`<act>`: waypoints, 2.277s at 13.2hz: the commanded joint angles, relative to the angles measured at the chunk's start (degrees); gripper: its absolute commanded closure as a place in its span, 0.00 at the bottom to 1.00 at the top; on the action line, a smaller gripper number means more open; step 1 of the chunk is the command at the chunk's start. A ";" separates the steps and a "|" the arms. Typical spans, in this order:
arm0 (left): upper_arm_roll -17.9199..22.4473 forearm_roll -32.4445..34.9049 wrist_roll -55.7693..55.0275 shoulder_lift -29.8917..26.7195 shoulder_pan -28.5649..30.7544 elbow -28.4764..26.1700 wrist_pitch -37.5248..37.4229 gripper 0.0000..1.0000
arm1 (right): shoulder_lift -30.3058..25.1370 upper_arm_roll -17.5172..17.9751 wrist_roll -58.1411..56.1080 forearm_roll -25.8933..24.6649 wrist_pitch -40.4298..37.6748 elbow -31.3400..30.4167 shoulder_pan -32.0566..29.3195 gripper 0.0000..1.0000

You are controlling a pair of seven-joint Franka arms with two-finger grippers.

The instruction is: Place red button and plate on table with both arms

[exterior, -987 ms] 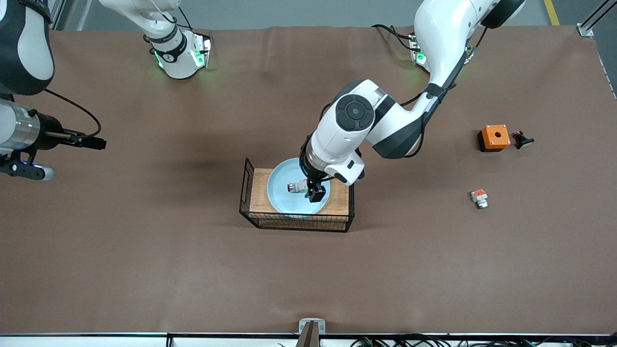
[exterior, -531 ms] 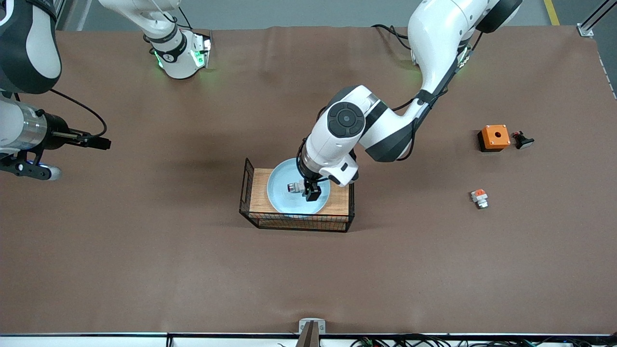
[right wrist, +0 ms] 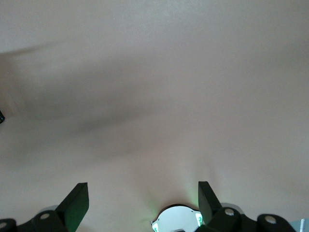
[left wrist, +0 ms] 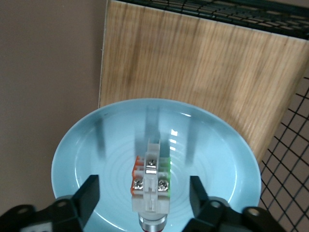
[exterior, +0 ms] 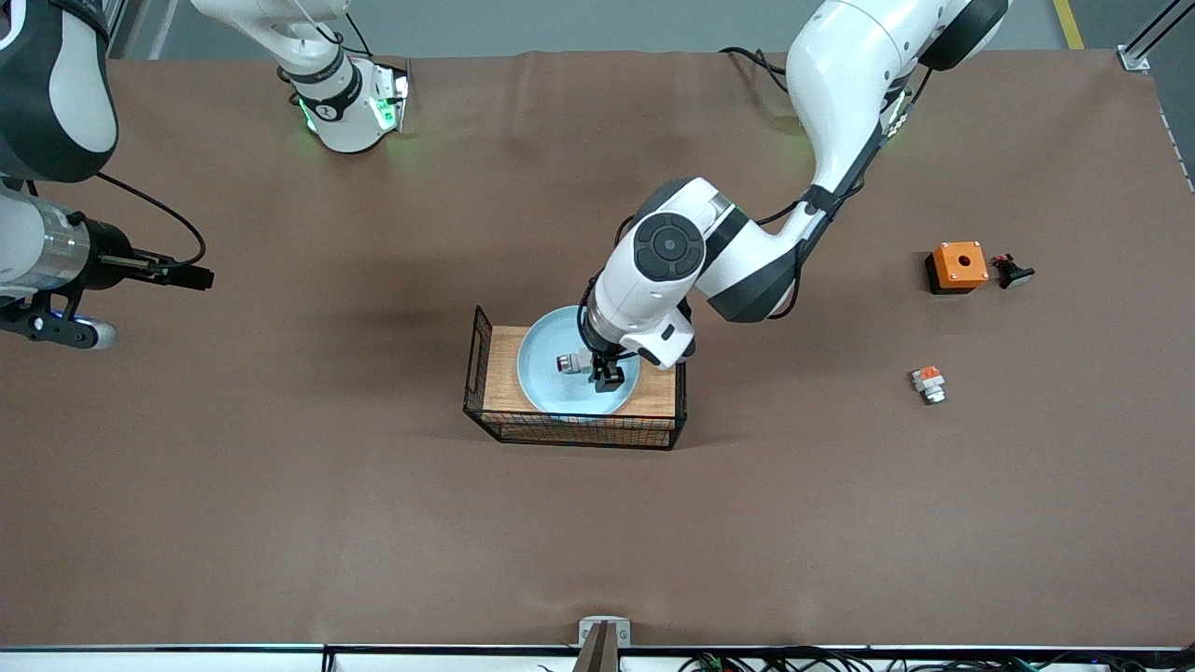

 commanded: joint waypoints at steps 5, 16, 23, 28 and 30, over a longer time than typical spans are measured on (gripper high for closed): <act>0.58 0.92 0.52 1.38 -0.78 1.61 0.67 0.80 | -0.82 0.06 1.18 -0.71 -0.03 -0.66 -0.45 0.00; -0.03 2.68 8.22 -10.74 1.06 1.52 -9.41 0.85 | -1.35 0.50 46.57 2.45 0.67 1.36 16.66 0.00; -1.09 -4.69 35.11 -24.88 12.03 -8.12 -23.58 0.85 | 2.50 0.41 91.06 2.72 12.78 1.98 34.95 0.00; -1.09 -10.84 65.57 -37.10 23.97 -20.87 -30.78 0.85 | 10.41 0.32 106.27 1.41 23.06 3.03 39.97 0.00; -0.91 -11.30 77.02 -37.91 27.86 -22.03 -34.03 0.85 | 14.01 0.32 110.86 -0.52 24.67 5.74 41.20 0.00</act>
